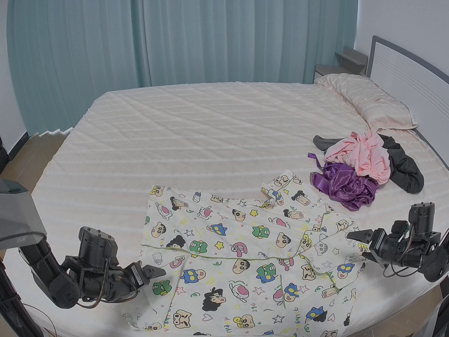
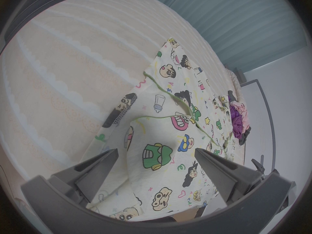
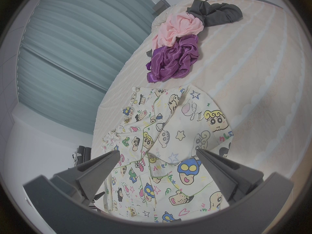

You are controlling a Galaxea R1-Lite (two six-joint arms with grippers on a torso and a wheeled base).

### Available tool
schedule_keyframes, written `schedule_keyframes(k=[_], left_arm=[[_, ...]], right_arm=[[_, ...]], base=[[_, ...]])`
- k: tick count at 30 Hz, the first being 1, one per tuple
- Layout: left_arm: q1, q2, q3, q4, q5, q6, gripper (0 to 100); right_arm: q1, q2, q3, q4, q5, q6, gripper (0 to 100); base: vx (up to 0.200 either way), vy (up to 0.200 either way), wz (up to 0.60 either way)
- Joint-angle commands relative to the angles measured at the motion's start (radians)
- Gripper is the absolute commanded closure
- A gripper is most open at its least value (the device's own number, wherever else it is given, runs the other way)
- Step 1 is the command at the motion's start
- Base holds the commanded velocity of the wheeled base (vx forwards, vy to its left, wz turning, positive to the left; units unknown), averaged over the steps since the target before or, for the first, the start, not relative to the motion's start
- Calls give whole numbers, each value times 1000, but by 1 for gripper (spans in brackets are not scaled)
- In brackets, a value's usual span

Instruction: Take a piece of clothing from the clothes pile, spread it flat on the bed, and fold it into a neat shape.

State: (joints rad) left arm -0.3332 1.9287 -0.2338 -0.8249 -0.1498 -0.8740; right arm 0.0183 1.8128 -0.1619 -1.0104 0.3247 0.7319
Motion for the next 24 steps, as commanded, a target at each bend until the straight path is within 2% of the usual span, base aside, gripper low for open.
schedule_keyframes(k=[1,8,11,12,24], left_arm=[[-4,41,-2,0,1,0,0],[-18,62,-16,-2,3,-2,0],[-21,93,-35,-2,47,-2,0],[-21,104,-39,-5,65,0,100],[-20,93,-42,-45,98,-29,100]], right_arm=[[0,3,-1,0,1,0,0],[-1,5,-1,0,1,0,0],[0,5,-1,0,1,0,0],[-1,5,-1,0,1,0,0],[-1,3,1,0,1,0,0]], base=[[0,0,0],[0,0,0],[0,0,0],[0,0,0],[0,0,0]])
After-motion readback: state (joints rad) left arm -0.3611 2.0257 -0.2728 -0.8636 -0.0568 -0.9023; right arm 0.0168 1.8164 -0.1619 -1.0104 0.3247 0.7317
